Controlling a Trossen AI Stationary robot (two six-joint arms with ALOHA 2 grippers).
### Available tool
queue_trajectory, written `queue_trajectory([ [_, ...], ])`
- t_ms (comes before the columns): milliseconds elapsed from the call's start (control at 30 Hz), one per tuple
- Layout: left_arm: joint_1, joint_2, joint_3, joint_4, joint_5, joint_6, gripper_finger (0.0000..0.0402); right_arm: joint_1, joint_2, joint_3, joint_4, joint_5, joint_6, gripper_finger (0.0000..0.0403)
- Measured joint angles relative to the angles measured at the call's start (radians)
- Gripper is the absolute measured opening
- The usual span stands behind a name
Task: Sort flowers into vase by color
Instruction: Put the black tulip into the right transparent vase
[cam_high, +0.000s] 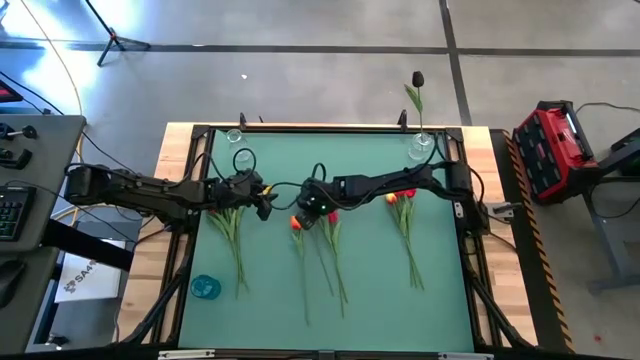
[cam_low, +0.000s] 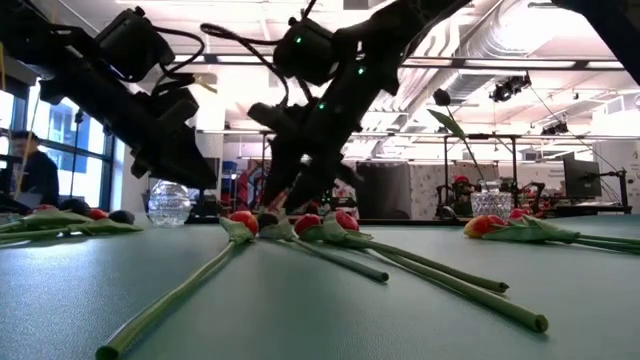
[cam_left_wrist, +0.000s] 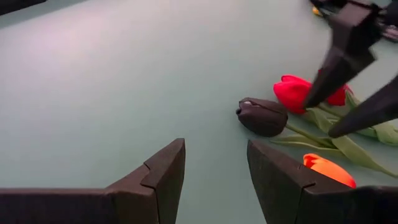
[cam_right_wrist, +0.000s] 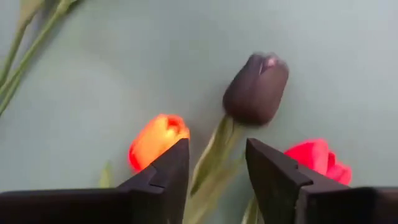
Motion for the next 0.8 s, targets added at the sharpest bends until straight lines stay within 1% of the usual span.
queue_trajectory([
  [133, 0.007, 0.0, 0.0, 0.011, 0.0, 0.009, 0.0163, -0.009, 0.05, -0.001, -0.002, 0.014, 0.017, 0.0156],
  [267, 0.008, 0.0, 0.0, 0.016, -0.001, 0.01, 0.0163, -0.013, 0.059, 0.0, 0.01, 0.004, 0.018, 0.0155],
  [333, 0.008, 0.0, 0.0, 0.016, -0.001, 0.014, 0.0163, -0.013, 0.06, 0.0, 0.027, -0.011, 0.006, 0.0148],
  [467, 0.008, 0.0, 0.0, 0.023, -0.007, 0.025, 0.0163, -0.013, 0.069, 0.0, 0.056, -0.068, -0.032, 0.0109],
  [667, 0.008, 0.0, 0.0, 0.038, -0.011, 0.027, 0.0163, -0.028, 0.071, -0.001, 0.059, -0.107, -0.075, 0.0019],
  [733, 0.008, 0.0, 0.0, 0.038, -0.011, 0.027, 0.0163, -0.032, 0.071, -0.001, 0.078, -0.107, -0.08, 0.0006],
  [800, 0.008, 0.0, 0.0, 0.037, -0.011, 0.027, 0.0163, -0.033, 0.071, -0.001, 0.098, -0.111, -0.087, 0.0011],
])
